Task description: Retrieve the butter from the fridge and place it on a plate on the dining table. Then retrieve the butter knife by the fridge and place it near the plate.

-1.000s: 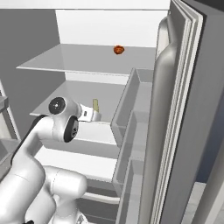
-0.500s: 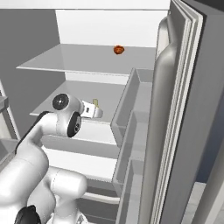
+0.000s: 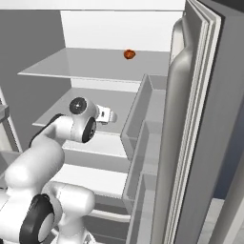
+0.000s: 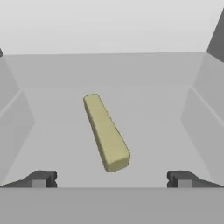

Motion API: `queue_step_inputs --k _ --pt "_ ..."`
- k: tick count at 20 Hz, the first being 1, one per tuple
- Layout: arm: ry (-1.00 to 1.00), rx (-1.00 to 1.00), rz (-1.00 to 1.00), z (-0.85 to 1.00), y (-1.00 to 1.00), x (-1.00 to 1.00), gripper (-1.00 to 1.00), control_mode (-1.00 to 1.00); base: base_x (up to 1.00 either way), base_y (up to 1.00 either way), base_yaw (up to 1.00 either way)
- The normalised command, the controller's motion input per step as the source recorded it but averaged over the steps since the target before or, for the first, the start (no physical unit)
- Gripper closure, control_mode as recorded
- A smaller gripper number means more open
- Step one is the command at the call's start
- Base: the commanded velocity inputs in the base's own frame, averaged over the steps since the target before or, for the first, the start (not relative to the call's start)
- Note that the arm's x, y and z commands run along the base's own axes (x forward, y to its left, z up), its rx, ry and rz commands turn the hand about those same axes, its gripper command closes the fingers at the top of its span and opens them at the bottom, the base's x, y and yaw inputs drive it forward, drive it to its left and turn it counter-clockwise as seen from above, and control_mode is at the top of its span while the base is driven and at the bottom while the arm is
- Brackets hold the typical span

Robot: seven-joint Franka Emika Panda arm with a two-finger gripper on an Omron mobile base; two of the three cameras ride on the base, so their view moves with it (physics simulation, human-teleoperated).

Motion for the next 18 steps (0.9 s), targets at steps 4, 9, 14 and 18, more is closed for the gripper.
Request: queue_step_inputs --k 4,9,14,18 --pt "0.12 -0.04 0.07 -0.03 -0.02 0.38 -1.0 -1.0 0.0 0.0 0.0" --pt "0.22 -0.05 0.03 0.0 0.0 0.39 -1.0 -1.0 0.0 0.0 0.0" --pt "0.13 -0.01 0.02 0.0 0.0 0.36 -1.0 -1.0 0.0 0.0 0.0" --pt "0.03 0.0 0.01 -0.11 0.0 0.24 -1.0 -1.0 0.0 0.0 0.0"
